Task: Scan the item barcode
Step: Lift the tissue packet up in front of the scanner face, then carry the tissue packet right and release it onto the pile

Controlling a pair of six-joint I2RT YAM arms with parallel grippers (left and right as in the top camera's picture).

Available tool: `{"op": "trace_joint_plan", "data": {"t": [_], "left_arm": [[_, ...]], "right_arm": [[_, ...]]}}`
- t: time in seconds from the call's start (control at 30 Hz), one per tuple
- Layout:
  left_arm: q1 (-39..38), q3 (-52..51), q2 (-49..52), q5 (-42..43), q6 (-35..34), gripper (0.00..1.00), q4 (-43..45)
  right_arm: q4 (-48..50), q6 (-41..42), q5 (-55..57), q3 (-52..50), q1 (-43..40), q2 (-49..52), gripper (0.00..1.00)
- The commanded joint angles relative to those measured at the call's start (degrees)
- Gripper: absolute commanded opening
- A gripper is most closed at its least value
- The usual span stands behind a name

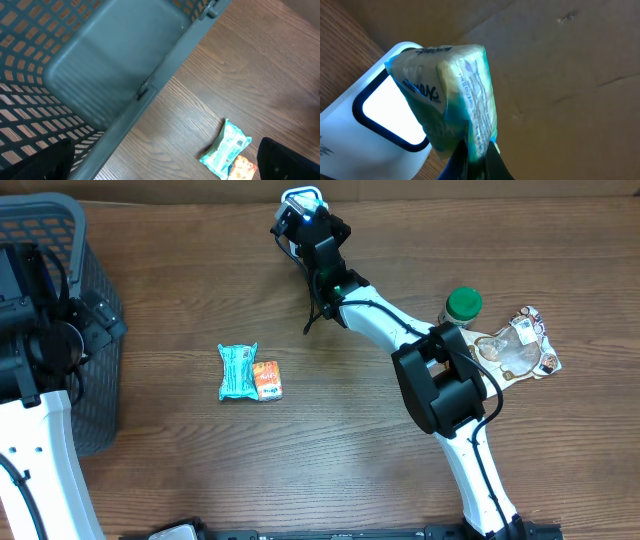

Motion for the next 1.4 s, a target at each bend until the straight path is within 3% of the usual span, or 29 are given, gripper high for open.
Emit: {"op": "trace_joint_plan", "data": {"t": [0.0,0.2,0.3,0.4,0.57,0.67,0.97,1.13,1.37], "left_arm": [[0.2,0.8,0.1,-0.8,-0.2,0.99,0.1],[0.2,0.8,0.1,-0.8,-0.2,1.0,0.1],[0.2,0.8,0.1,-0.8,-0.2,1.0,0.1],[0.2,0.8,0.1,-0.8,-0.2,1.0,0.1],[0.2,0.8,0.1,-0.8,-0.2,1.0,0.1],[0.2,0.8,0.1,-0.8,-0.2,1.0,0.1],[0.2,0.8,0.1,-0.8,-0.2,1.0,0.1],[0.2,0.8,0.1,-0.8,-0.2,1.0,0.1],[0.2,0.8,0.1,-0.8,-0.2,1.0,0.1]], "right_arm": [[0.1,0.3,-0.5,0.5,0.3,1.0,0.04],[-4.3,2.7,-1.1,0.5,1.8,-0.9,0.04],[-9.5,9.6,-2.3,0.5,3.1,-4.7,0.04],[-20.8,19.1,-8.8,0.5,4.1,-11.1,0.04],[-42.8,44.0,-25.7,0.5,3.8,-23.5,0.04],[-54.6,54.6,-33.0,0.5,1.7,-29.9,0.04],[-91.3,56.7,-38.2,0.5,-10.6,-39.1,0.04],[-95.7,61.0,-38.2,-3.8,-22.9,-37.7,0.04],[-90.0,73.8,-38.4,-16.7,-39.8,-37.1,0.04]]}}
